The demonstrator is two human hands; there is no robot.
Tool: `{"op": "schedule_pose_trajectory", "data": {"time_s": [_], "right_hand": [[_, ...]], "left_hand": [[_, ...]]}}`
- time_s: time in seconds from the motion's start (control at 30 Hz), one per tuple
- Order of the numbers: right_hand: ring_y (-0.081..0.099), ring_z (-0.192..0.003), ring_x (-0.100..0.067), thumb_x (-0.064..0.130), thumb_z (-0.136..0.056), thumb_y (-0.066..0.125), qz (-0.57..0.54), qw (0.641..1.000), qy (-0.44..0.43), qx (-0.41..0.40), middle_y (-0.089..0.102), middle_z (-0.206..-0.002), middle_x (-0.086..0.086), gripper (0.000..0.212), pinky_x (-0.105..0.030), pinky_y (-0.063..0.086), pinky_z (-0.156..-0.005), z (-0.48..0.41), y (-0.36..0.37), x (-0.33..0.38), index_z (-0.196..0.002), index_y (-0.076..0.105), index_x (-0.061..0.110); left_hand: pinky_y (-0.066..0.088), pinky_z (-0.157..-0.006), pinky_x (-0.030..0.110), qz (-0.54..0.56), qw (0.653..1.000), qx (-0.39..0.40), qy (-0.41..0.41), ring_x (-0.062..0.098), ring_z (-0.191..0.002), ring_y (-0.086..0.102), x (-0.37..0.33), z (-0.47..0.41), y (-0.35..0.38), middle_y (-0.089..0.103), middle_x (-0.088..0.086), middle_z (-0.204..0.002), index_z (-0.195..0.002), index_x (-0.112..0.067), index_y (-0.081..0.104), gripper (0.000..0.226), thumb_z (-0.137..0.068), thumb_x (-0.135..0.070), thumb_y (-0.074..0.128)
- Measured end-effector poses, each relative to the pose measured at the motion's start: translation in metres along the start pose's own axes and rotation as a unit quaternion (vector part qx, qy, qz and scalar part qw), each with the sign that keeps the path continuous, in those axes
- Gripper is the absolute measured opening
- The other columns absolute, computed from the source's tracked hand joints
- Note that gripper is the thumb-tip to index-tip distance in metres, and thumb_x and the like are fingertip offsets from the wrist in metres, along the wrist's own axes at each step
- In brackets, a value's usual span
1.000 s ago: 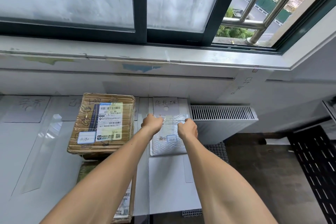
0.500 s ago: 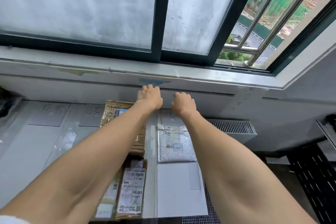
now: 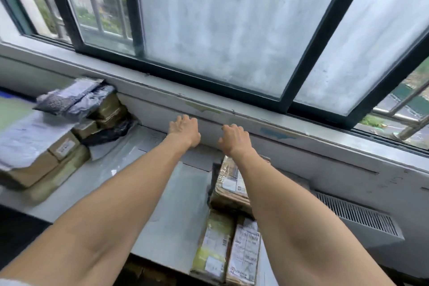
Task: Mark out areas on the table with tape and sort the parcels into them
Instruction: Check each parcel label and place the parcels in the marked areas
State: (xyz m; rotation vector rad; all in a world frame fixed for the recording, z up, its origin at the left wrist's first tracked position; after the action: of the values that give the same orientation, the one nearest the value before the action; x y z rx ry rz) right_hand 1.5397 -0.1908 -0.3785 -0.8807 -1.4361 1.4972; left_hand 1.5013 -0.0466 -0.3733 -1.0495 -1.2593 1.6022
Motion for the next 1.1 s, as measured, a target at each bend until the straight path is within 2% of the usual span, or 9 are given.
{"op": "schedule_pose_trajectory", "data": {"time_s": [0.2, 0.37, 0.53, 0.7, 1.1], "right_hand": [[0.045, -0.126, -0.033, 0.025, -0.097, 0.047, -0.011, 0.997, -0.081, 0.005, 0.05, -0.136, -0.014, 0.041, -0.041, 0.037, -0.101, -0.021, 0.001, 0.161, -0.136, 0.049, 0.013], [0.047, -0.122, -0.035, 0.025, -0.095, 0.049, -0.012, 0.989, -0.146, -0.005, 0.053, -0.131, -0.014, 0.036, -0.042, 0.039, -0.099, -0.031, 0.005, 0.285, -0.128, 0.053, 0.012], [0.048, -0.12, -0.035, 0.026, -0.094, 0.05, -0.015, 0.979, -0.204, -0.003, 0.054, -0.128, -0.014, 0.031, -0.043, 0.041, -0.098, -0.038, 0.012, 0.38, -0.121, 0.055, 0.012], [0.048, -0.12, -0.035, 0.024, -0.097, 0.045, 0.002, 0.972, -0.235, -0.004, 0.055, -0.129, -0.013, 0.032, -0.044, 0.041, -0.097, -0.063, 0.018, 0.427, -0.125, 0.055, 0.012], [0.052, -0.119, -0.033, 0.026, -0.097, 0.049, -0.003, 0.966, -0.26, -0.009, 0.056, -0.127, -0.011, 0.034, -0.042, 0.043, -0.094, -0.165, 0.022, 0.456, -0.128, 0.055, 0.013]], "left_hand": [[0.036, -0.101, 0.044, 0.003, 0.996, -0.018, -0.083, 0.033, -0.13, 0.037, 0.161, 0.02, -0.031, 0.041, 0.015, -0.139, -0.134, -0.012, 0.045, 0.042, -0.097, -0.033, 0.045], [0.037, -0.101, 0.044, 0.016, 0.987, -0.035, -0.157, 0.034, -0.13, 0.038, 0.289, 0.045, -0.055, 0.04, 0.017, -0.142, -0.136, -0.011, 0.043, 0.045, -0.096, -0.03, 0.048], [0.04, -0.098, 0.043, 0.007, 0.975, -0.04, -0.216, 0.033, -0.128, 0.04, 0.386, 0.065, -0.065, 0.043, 0.016, -0.139, -0.134, -0.01, 0.046, 0.045, -0.096, -0.035, 0.049], [0.039, -0.1, 0.043, 0.015, 0.966, -0.029, -0.256, 0.033, -0.128, 0.04, 0.436, 0.054, -0.059, 0.044, 0.015, -0.138, -0.135, -0.012, 0.048, 0.045, -0.096, -0.034, 0.049], [0.039, -0.1, 0.043, 0.01, 0.959, -0.006, -0.282, 0.032, -0.127, 0.041, 0.477, -0.032, -0.048, 0.045, 0.014, -0.137, -0.131, -0.012, 0.048, 0.039, -0.096, -0.029, 0.046]]}}
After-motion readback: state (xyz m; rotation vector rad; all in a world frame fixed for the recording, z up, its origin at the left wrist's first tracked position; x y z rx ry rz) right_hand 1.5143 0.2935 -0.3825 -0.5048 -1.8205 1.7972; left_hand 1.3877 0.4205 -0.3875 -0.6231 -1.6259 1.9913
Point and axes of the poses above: each hand's wrist, its own z-axis away from the middle knuckle, its own y-axis out of the palm, x = y × z, the point moved 4 cm from there along -z, towards the middle knuckle
